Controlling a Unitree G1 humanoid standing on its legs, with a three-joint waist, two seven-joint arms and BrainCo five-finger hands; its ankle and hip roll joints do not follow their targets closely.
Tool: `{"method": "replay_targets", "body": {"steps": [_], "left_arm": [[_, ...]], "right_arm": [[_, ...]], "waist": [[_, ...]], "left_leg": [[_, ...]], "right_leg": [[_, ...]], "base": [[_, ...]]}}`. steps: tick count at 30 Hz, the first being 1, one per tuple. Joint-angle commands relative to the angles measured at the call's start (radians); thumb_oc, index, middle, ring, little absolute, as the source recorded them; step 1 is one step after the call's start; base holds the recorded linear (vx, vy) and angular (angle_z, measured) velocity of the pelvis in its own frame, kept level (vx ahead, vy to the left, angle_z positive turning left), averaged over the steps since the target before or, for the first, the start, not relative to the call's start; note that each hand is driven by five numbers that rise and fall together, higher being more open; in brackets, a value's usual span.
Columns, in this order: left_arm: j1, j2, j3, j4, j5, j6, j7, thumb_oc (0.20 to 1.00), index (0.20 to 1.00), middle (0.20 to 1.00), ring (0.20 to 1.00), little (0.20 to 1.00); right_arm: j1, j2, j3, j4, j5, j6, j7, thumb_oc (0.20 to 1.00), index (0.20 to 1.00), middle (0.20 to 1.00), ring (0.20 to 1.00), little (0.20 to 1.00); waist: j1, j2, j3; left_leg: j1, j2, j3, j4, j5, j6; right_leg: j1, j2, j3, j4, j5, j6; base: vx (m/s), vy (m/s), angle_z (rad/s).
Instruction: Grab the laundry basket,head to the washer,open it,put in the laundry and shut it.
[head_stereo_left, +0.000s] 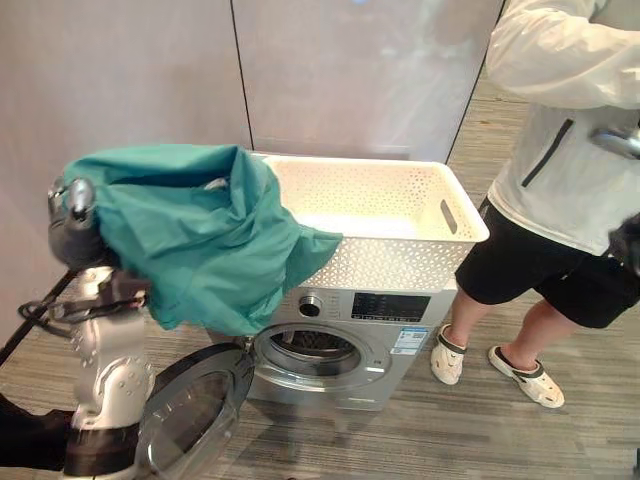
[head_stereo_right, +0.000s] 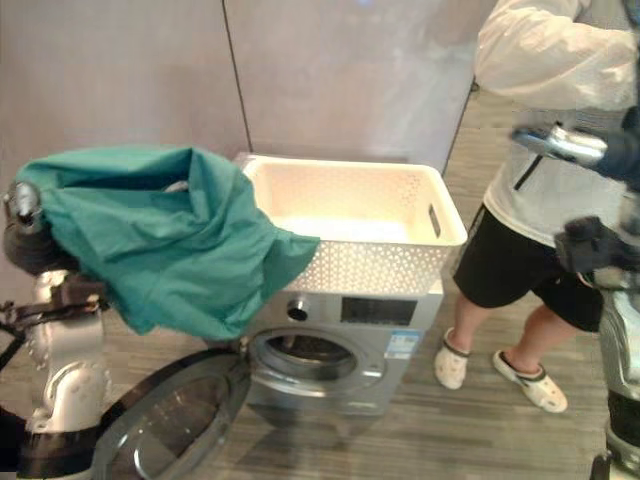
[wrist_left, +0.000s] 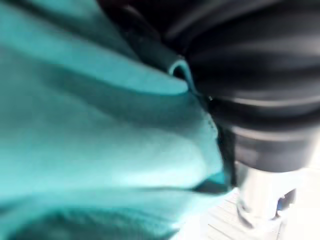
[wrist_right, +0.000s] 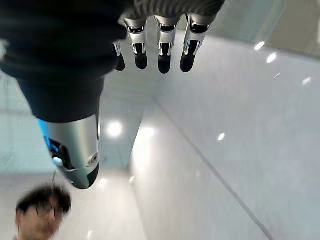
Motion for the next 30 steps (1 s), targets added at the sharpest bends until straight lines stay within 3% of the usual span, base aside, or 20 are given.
{"method": "replay_targets", "body": {"steps": [1, 4, 6, 10, 16, 17, 19, 24, 30], "left_arm": [[-0.02, 0.042, 0.051, -0.096, -0.067, -0.025, -0.096, 0.2, 0.2, 0.2, 0.2, 0.2], [0.014, 0.035, 0.071, -0.161, -0.094, -0.027, -0.121, 0.2, 0.2, 0.2, 0.2, 0.2], [0.073, 0.029, 0.09, -0.216, -0.127, -0.027, -0.147, 0.2, 0.2, 0.2, 0.2, 0.2], [0.132, 0.02, 0.055, -0.237, -0.161, -0.001, -0.166, 0.2, 0.2, 0.2, 0.2, 0.2], [0.341, 0.015, -0.002, -0.261, -0.266, 0.113, -0.245, 0.2, 0.2, 0.2, 0.2, 0.2], [0.405, 0.01, -0.03, -0.256, -0.308, 0.165, -0.276, 0.2, 0.2, 0.2, 0.2, 0.2], [0.406, 0.011, -0.03, -0.256, -0.309, 0.165, -0.276, 0.2, 0.2, 0.2, 0.2, 0.2], [0.499, 0.115, -0.076, -0.238, -0.364, 0.214, -0.323, 0.2, 0.2, 0.2, 0.2, 0.2], [0.488, 0.185, -0.018, -0.245, -0.357, 0.224, -0.368, 0.2, 0.2, 0.2, 0.2, 0.2]], "right_arm": [[-0.003, 0.003, -0.029, 0.035, 0.058, -0.045, 0.041, 1.0, 1.0, 1.0, 1.0, 1.0], [0.058, 0.052, -0.055, 0.024, 0.134, -0.063, 0.08, 1.0, 1.0, 1.0, 1.0, 1.0], [0.174, 0.107, -0.027, 0.032, 0.248, -0.032, 0.194, 1.0, 1.0, 1.0, 1.0, 1.0], [0.24, 0.139, 0.019, 0.078, 0.288, -0.005, 0.224, 1.0, 1.0, 1.0, 1.0, 1.0], [0.382, 0.227, 0.131, 0.2, 0.307, 0.057, 0.287, 1.0, 1.0, 1.0, 1.0, 1.0], [0.438, 0.259, 0.167, 0.257, 0.302, 0.079, 0.316, 1.0, 1.0, 1.0, 1.0, 1.0], [0.439, 0.259, 0.167, 0.257, 0.303, 0.079, 0.317, 1.0, 1.0, 1.0, 1.0, 1.0], [0.51, 0.252, 0.264, 0.52, 0.163, 0.103, 0.309, 1.0, 1.0, 1.0, 1.0, 1.0], [0.56, 0.176, 0.32, 0.531, 0.058, 0.126, 0.362, 1.0, 1.0, 1.0, 1.0, 1.0]], "waist": [[0.02, -0.015, -0.071], [0.019, -0.016, -0.068], [0.022, -0.016, -0.056], [0.026, -0.014, -0.039], [0.036, -0.003, 0.016], [0.039, -0.001, 0.034], [0.039, -0.001, 0.033], [0.059, 0.005, 0.064], [0.067, 0.008, 0.059]], "left_leg": [[0.033, 0.024, -0.033, 0.005, -0.077, -0.036], [0.034, 0.021, -0.033, 0.005, -0.08, -0.032], [0.036, 0.018, -0.033, 0.005, -0.082, -0.028], [0.038, 0.016, -0.037, 0.005, -0.083, -0.026], [0.05, 0.02, -0.051, 0.007, -0.088, -0.022], [0.048, 0.022, -0.057, 0.008, -0.082, -0.024], [0.048, 0.022, -0.058, 0.008, -0.082, -0.024], [0.028, 0.029, -0.081, 0.013, -0.062, -0.035], [0.023, 0.033, -0.095, 0.01, -0.054, -0.046]], "right_leg": [[-0.086, -0.048, 0.013, 0.035, 0.075, 0.045], [-0.087, -0.049, 0.015, 0.034, 0.075, 0.045], [-0.088, -0.053, 0.016, 0.035, 0.075, 0.045], [-0.089, -0.055, 0.013, 0.043, 0.072, 0.044], [-0.089, -0.05, 0.003, 0.077, 0.048, 0.037], [-0.088, -0.048, -0.007, 0.076, 0.045, 0.036], [-0.088, -0.048, -0.008, 0.076, 0.045, 0.036], [-0.085, -0.041, -0.044, 0.065, 0.044, 0.033], [-0.077, -0.038, -0.06, 0.057, 0.041, 0.034]], "base": [[0.0, 0.0, 0.0], [0.0, 0.0, 0.0], [0.0, 0.0, 0.0], [0.0, 0.0, 0.0], [-0.02, -0.006, 0.02], [-0.04, -0.022, 0.07], [-0.03, -0.018, 0.11], [-0.03, -0.044, 0.22], [0.0, -0.027, 0.04]]}}
